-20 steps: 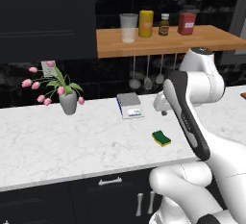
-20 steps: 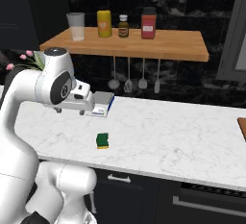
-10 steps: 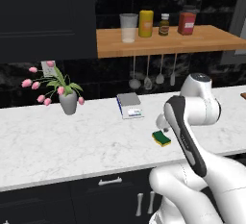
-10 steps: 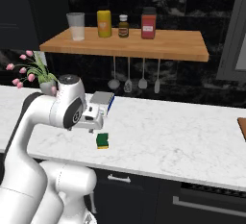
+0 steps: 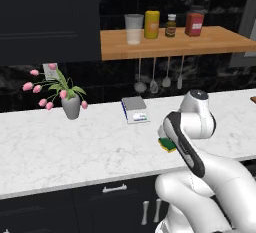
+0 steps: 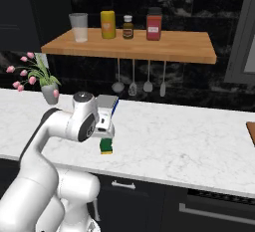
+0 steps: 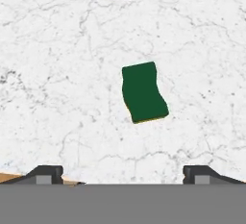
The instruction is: Pick up the sponge from the counter and clean the cutting board by briefly scrubbing or pressing down on the cutting board. Once finished, release the sponge.
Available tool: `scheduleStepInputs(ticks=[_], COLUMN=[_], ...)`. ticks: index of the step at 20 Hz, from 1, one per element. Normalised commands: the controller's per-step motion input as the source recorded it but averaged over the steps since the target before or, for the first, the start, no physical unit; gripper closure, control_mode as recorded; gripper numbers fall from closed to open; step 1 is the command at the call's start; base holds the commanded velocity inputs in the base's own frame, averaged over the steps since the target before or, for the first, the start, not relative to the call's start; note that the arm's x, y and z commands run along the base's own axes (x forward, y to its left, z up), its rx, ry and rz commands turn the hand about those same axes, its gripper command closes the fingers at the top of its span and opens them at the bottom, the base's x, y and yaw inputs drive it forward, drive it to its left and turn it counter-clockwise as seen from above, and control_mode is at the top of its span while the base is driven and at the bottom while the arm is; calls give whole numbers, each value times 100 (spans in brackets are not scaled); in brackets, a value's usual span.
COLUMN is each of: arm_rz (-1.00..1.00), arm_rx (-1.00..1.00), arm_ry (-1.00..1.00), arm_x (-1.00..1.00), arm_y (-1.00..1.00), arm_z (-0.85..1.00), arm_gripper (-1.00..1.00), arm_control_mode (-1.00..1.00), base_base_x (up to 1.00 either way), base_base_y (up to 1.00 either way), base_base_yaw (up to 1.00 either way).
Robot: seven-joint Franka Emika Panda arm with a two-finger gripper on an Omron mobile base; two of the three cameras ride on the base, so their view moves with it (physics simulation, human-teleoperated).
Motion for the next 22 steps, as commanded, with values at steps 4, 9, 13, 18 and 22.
scheduleStepInputs(ticks=[4, 9, 13, 18, 22], arm_rz=[0, -1, 0, 0, 2], arm_rx=[0, 0, -8, -4, 0], arm_ry=[0, 0, -12, 4, 9], arm_x=[20, 31, 15, 31, 20], arm_y=[-17, 0, 3, 4, -10], arm_z=[-37, -16, -17, -7, -7], arm_gripper=[-100, -100, -100, -100, -100], arm_control_mode=[-100, -100, -100, -100, -100], base_base_x=[0, 0, 0, 0, 0], base_base_y=[0, 0, 0, 0, 0], base_base_yaw=[0, 0, 0, 0, 0])
